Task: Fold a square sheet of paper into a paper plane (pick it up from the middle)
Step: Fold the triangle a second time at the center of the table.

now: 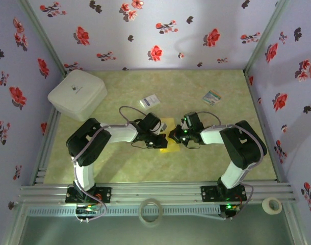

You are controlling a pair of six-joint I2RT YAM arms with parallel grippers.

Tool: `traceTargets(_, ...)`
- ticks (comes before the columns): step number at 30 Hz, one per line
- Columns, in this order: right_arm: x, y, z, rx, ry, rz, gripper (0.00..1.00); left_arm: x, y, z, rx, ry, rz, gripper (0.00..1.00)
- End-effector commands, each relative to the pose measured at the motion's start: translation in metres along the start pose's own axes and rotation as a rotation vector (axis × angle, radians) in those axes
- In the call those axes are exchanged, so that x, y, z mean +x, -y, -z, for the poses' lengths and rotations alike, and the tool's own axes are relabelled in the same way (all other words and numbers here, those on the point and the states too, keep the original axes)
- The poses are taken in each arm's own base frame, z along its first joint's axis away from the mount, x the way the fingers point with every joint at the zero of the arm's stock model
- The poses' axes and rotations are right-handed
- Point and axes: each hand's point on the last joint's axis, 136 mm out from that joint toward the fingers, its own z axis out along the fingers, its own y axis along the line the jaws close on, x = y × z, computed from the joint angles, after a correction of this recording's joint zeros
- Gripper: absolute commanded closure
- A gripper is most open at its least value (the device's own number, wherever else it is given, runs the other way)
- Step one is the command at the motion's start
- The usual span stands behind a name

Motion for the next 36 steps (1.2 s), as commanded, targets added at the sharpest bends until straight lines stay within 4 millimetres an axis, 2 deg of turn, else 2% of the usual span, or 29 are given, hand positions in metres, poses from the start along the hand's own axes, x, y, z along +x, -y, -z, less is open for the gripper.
traceTargets(1,0.004,0.032,-0.002,0.114,0.005,-0.058,1.0,0.011,-0.011,-0.001,-0.04,-0.023,-0.016,1.0)
traceTargets(13,0.004,0.034,-0.002,0.12,0.003,-0.06,1.0,0.028,-0.024,0.002,-0.061,-0.04,0.0,1.0)
traceTargets(24,0.004,0.036,-0.001,0.121,0.004,-0.065,1.0,0.052,-0.032,0.016,-0.082,-0.061,0.005,1.0)
traceTargets(28,0.003,0.033,-0.001,0.11,0.007,-0.067,1.0,0.044,-0.017,0.027,-0.05,-0.015,-0.027,1.0)
traceTargets(32,0.003,0.03,0.0,0.1,0.01,-0.067,1.0,0.02,0.006,0.04,0.016,0.079,-0.052,1.0)
traceTargets(36,0.003,0.029,0.0,0.098,0.01,-0.067,1.0,-0.003,0.014,0.036,0.041,0.115,-0.042,1.0)
